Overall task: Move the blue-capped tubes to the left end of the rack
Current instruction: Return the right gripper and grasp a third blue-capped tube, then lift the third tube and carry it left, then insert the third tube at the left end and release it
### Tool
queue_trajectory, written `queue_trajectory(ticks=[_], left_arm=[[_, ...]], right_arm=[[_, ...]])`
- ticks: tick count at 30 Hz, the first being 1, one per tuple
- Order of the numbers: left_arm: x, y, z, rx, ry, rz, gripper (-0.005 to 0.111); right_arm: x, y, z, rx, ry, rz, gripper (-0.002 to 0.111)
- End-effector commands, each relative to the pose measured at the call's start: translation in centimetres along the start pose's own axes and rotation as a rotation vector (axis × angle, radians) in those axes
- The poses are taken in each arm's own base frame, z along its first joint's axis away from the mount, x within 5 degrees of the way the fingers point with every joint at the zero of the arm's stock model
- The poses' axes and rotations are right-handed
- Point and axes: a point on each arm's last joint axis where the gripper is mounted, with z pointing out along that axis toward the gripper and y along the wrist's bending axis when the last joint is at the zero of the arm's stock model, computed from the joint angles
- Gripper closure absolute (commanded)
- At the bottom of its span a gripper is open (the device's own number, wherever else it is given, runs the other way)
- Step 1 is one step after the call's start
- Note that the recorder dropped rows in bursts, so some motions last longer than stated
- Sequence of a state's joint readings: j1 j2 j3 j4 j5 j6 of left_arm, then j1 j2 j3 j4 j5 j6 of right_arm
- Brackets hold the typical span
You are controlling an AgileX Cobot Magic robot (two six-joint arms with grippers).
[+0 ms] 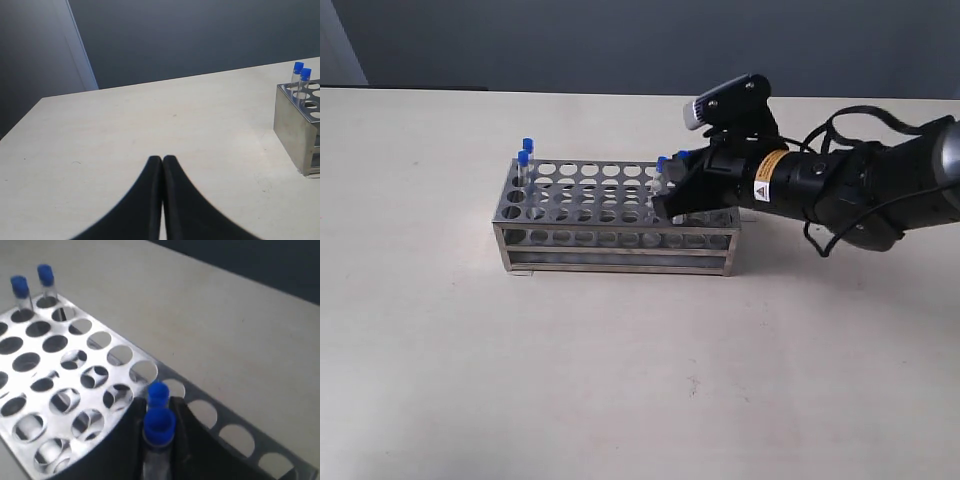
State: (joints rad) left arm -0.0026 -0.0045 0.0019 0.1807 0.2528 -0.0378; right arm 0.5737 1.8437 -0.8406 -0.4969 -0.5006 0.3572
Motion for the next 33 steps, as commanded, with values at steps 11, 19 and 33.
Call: queue_trajectory(ticks=[11,19,33], left_arm=[[-0.2,0.0,0.0,0.008,-0.012,-0.003,0.106],[-0.2,0.0,0.0,0.008,-0.012,-0.003,0.106],[-0.2,0.0,0.0,0.008,-0.012,-0.003,0.106]], right_arm=[[-7.8,3.4,-3.5,-0.094,-0.308,-0.111,0.108],[-9.3,7.7,1.5,-0.205,-0.319,-0.152,0.108],[-7.4,11.4,7.0,-0.279,-0.223,-0.183,0.108]])
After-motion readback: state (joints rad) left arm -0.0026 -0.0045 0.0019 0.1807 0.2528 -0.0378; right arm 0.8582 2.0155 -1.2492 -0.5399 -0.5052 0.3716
